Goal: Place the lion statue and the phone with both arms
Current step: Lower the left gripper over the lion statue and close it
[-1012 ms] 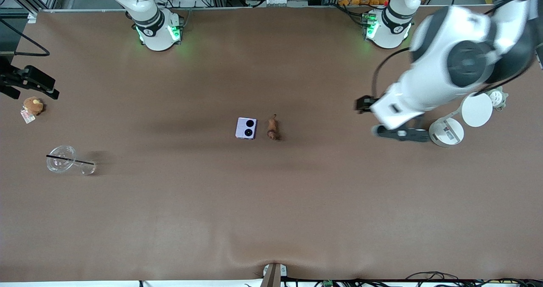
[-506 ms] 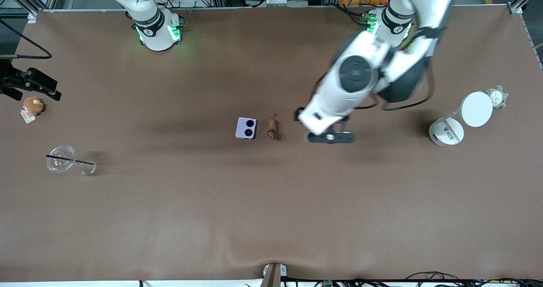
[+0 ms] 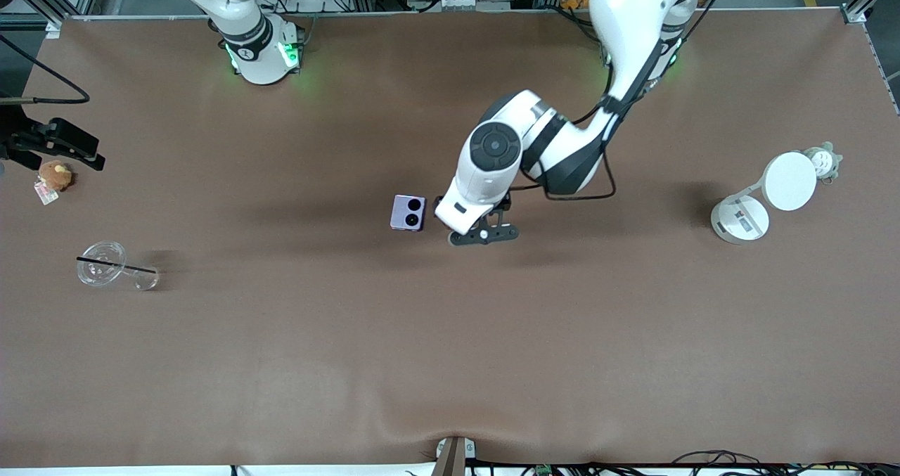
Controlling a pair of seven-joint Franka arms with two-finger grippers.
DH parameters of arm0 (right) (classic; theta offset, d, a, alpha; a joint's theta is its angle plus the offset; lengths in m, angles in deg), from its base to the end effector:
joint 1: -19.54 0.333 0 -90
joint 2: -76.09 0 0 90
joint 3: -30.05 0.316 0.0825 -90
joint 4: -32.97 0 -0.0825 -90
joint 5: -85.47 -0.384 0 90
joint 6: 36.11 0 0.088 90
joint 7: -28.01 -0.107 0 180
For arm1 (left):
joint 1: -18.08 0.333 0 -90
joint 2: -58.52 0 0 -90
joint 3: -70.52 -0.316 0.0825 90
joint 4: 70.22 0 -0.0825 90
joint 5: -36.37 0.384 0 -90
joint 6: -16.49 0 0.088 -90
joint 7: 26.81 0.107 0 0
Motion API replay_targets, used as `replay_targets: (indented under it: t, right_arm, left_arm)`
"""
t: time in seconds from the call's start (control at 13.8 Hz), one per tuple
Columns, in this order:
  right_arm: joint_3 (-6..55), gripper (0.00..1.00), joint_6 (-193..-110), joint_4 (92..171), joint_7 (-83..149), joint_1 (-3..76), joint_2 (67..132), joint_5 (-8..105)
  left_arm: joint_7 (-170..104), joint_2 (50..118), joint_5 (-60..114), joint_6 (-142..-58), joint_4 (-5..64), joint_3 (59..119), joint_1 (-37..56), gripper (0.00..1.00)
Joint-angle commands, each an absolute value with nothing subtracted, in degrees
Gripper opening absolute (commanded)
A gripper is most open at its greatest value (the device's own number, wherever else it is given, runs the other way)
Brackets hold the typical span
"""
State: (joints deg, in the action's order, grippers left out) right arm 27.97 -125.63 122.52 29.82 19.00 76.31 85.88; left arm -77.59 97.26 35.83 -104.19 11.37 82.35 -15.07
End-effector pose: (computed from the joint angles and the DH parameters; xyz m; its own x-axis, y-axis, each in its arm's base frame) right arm 0.5543 -0.0261 0.6253 0.9999 -0.0142 -0.0046 -0.0142 -0.9999 0.0072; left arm 0.5319 -0.4914 0.3065 0.9847 0.1456 -0.0957 0.1549 -0.9830 0.0985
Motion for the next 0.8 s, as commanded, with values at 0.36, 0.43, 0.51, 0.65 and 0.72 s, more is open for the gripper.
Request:
replay_targets:
  t: [0.36, 0.43, 0.51, 0.65, 0.72]
  right_arm:
    - [27.77, 1.00, -125.94, 122.35, 29.68, 18.93, 77.14, 85.82]
    - [27.77, 1.00, -125.94, 122.27, 29.76, 18.93, 77.14, 85.82]
    - [27.77, 1.00, -125.94, 122.27, 29.68, 18.93, 77.23, 85.82]
    - [27.68, 1.00, -125.94, 122.35, 29.68, 18.84, 77.58, 85.82]
    - [27.77, 1.00, -126.02, 122.27, 29.76, 18.84, 77.84, 85.82]
  left_arm:
    - [-85.35, 102.20, 41.64, -108.58, 11.51, 80.36, -23.05, 0.99]
    - [-85.26, 102.03, 42.16, -108.58, 12.74, 80.36, -23.05, 0.97]
    - [-85.35, 102.11, 43.56, -108.58, 13.45, 80.45, -23.05, 0.93]
    - [-85.35, 102.20, 45.94, -109.62, 15.37, 80.45, -23.14, 0.85]
    - [-85.26, 102.11, 46.82, -110.76, 16.95, 80.45, -23.14, 0.80]
